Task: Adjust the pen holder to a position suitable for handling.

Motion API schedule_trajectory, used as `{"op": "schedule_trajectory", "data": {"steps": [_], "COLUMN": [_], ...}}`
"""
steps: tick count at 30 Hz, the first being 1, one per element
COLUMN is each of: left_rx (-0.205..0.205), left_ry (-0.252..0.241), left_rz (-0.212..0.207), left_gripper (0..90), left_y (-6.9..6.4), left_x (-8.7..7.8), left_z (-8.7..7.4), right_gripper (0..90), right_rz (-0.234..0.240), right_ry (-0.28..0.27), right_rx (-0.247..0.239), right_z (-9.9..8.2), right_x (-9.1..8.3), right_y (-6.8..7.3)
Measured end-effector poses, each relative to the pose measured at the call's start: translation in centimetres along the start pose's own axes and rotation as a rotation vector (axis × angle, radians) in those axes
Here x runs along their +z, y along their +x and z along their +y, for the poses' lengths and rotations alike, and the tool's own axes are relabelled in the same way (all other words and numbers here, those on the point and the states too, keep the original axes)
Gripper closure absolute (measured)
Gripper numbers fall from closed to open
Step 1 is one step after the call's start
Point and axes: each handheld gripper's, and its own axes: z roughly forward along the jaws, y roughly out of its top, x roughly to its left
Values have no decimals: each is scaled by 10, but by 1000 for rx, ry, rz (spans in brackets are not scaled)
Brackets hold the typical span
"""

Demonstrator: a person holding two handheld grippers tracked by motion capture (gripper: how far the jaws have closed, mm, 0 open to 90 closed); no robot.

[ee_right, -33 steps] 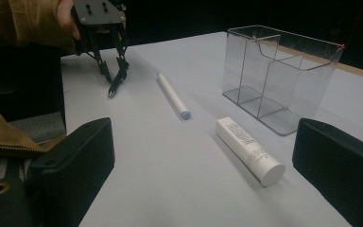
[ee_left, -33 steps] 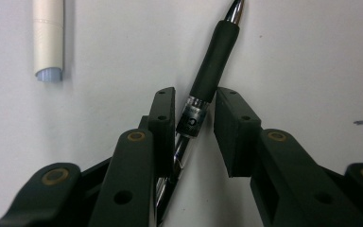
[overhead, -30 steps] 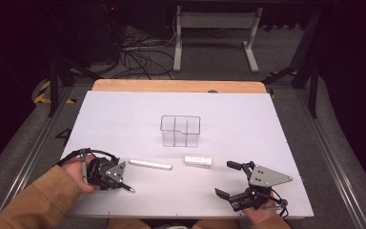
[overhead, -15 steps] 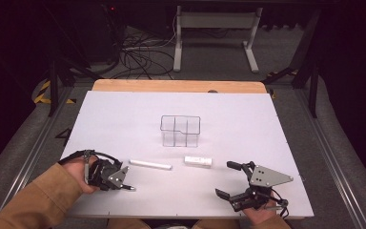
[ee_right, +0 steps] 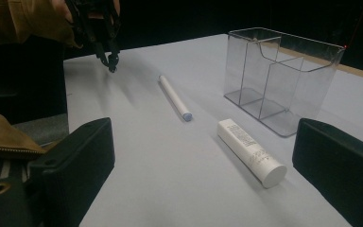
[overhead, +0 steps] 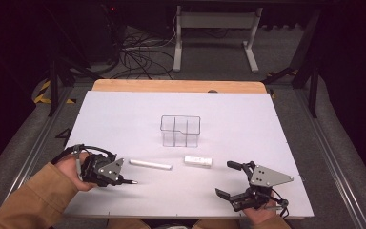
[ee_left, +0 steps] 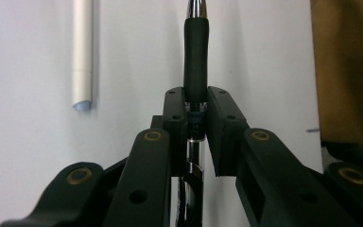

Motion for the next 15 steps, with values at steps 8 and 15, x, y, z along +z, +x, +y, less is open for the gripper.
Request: {"op": "schedule_trajectory", "data": {"steps": [8, 15], "left_rx": [-29, -79], "left_ry": [-58, -159], "left_rz": [14, 61], "left_gripper": [796, 797], "left_y": [2, 5], "left_x": [-11, -24], "left_z": [0, 1], "right_gripper": [69, 69], "right_rz": [-3, -4], "right_ry": [-3, -4], "right_rx": [2, 2], "right_z": [0, 0], "right_x": [-1, 0], "right_y": [-1, -1]}}
